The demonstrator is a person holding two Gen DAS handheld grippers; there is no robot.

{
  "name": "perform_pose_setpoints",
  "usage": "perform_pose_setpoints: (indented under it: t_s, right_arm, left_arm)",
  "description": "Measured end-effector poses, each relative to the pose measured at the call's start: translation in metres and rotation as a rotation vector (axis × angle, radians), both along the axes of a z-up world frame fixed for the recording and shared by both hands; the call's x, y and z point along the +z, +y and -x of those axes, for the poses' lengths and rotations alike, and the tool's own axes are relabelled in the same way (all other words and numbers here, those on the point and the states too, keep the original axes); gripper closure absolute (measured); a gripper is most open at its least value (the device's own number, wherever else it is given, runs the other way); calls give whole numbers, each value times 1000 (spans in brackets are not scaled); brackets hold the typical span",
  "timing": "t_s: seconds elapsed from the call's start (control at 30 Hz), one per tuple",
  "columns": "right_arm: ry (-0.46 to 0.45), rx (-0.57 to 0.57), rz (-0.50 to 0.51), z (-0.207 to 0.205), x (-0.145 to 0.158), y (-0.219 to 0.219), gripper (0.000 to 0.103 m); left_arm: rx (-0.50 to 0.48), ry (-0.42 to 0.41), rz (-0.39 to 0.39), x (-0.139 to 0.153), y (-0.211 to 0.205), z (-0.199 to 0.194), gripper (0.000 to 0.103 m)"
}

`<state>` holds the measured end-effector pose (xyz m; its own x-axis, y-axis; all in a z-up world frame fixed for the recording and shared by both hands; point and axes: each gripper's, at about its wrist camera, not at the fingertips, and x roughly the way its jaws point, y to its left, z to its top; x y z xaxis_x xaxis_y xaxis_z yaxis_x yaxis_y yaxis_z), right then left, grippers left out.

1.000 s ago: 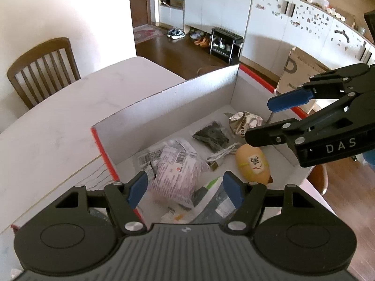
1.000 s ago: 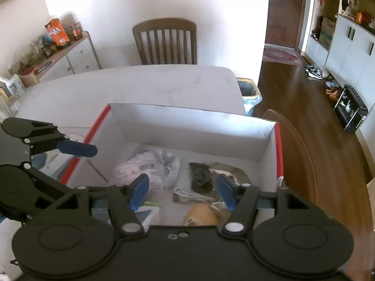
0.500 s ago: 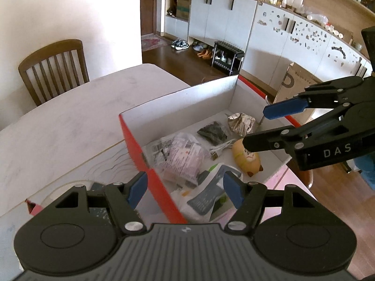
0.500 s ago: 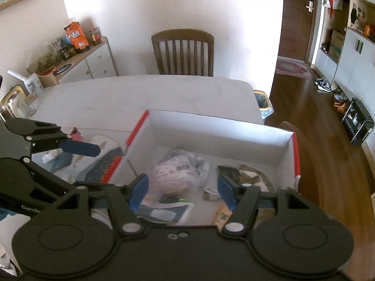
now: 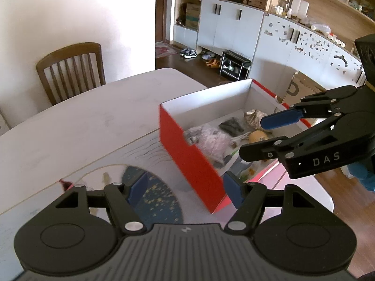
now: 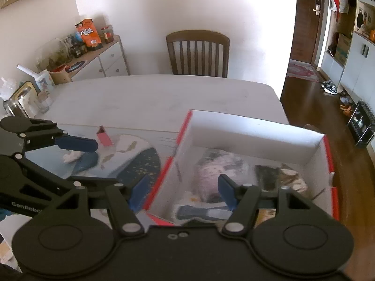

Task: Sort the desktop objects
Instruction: 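Withdraw both grippers from the shoebox back over the table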

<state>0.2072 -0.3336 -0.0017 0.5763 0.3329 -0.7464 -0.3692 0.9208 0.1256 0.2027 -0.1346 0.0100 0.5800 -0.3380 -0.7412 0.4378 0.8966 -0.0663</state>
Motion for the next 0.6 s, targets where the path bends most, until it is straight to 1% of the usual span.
perform_pose_setpoints:
  t_s: [0.4,0.6]
  right_arm:
    - [14,15,6,6,-1,64,36]
    - [22,27,6,7,-5,96,33]
  left_arm:
    - [17,14,4,-7,64,14,33]
    - [37,16,-2,-15,98,17,33]
